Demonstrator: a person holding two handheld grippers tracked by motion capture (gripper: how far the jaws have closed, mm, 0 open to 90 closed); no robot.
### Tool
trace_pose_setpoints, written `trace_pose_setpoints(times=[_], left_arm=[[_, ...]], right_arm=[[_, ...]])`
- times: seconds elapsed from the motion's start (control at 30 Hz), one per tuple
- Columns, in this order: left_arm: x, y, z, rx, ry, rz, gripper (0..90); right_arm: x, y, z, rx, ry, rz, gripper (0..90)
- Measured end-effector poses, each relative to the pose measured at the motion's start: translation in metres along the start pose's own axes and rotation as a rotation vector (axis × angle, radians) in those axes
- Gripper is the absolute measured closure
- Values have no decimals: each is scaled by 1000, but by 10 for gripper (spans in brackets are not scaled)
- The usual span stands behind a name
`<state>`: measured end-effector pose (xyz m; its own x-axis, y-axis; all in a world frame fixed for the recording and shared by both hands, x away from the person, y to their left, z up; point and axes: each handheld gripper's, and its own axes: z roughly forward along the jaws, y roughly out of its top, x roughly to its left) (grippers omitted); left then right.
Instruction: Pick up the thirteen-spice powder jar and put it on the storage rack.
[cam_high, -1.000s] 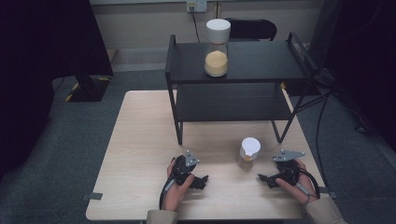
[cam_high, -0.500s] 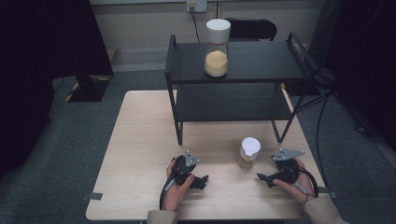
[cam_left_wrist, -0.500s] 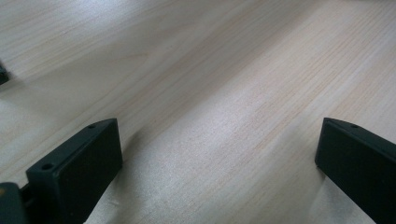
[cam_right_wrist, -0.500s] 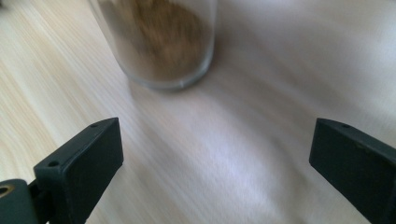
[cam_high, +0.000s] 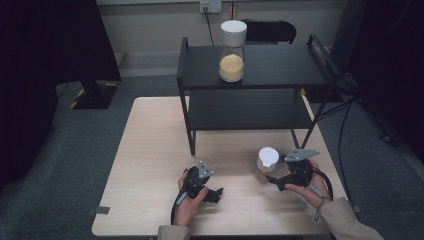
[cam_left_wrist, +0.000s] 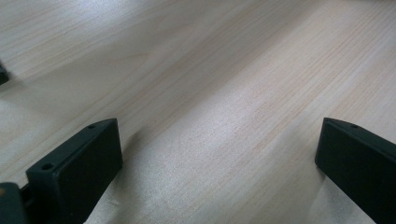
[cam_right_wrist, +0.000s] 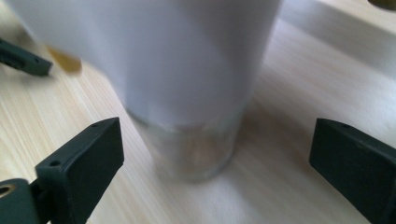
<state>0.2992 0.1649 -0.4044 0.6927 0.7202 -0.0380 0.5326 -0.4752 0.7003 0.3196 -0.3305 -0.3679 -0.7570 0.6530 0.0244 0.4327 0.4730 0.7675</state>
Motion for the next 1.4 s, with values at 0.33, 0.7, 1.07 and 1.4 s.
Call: trace_pose_setpoints(times=[0.33, 0.7, 1.07, 1.4], left_arm=[[0, 0, 0, 0, 0, 0, 0], [0, 0, 0, 0, 0, -1, 0], [0, 0, 0, 0, 0, 0, 0], [0, 0, 0, 0, 0, 0, 0]], right_arm=[[-8, -5, 14, -89, 62, 13, 162], [-14, -13, 22, -133, 110, 9, 284], [-8, -18, 23, -161, 85, -38, 300], [-8, -7, 14, -156, 94, -52, 300]])
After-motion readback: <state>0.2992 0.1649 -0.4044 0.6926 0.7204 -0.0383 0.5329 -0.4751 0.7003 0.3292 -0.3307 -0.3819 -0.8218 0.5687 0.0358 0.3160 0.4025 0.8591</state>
